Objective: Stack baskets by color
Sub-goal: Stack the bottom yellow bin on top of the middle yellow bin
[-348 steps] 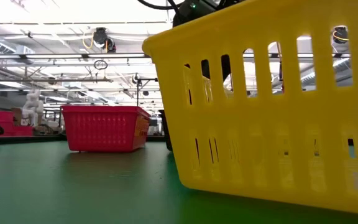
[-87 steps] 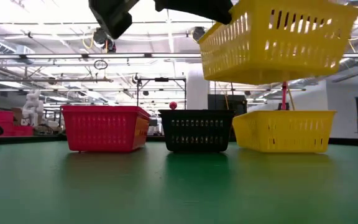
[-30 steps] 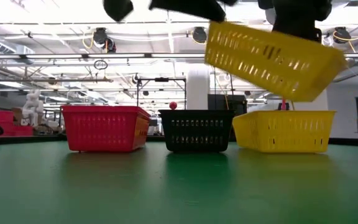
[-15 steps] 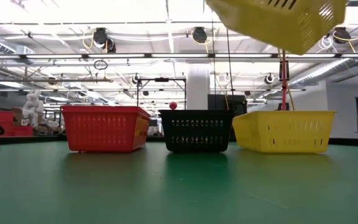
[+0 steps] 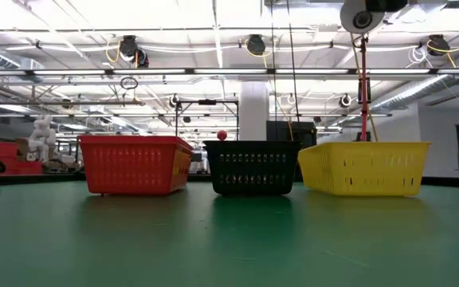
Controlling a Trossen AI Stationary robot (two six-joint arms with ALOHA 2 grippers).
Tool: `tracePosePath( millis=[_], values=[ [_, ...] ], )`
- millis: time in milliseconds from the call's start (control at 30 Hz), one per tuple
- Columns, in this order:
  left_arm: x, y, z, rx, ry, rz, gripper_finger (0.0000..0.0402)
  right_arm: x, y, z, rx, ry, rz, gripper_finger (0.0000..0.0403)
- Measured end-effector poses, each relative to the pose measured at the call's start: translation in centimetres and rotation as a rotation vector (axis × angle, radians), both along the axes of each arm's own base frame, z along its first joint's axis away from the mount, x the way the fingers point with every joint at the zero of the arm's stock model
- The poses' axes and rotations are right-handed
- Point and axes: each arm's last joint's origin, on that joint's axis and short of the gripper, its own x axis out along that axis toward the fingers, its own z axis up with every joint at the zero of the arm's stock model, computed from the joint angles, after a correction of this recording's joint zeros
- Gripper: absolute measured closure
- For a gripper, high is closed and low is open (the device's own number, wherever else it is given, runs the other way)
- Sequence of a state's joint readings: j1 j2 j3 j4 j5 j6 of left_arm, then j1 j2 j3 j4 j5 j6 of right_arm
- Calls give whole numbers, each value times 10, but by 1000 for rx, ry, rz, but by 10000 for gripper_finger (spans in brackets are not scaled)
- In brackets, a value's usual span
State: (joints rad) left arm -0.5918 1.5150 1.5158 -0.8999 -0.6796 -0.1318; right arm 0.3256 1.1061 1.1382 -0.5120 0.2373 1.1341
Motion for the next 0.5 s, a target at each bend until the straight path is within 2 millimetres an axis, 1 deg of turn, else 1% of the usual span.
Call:
tracePosePath(
  millis=[167,233,333,500],
  values=[
    [-4,1,-3,-22,29,41,270,-3,-2,26,-13,-26,-30,401],
    [-6,2,-5,-27,45,61,270,-7,-5,30,-53,6,-77,401],
    [-7,3,-5,-33,50,76,270,-13,-9,23,-98,88,-155,401],
    [-7,3,-6,-34,50,78,270,-23,-15,-2,-121,242,-317,402]
  ],
)
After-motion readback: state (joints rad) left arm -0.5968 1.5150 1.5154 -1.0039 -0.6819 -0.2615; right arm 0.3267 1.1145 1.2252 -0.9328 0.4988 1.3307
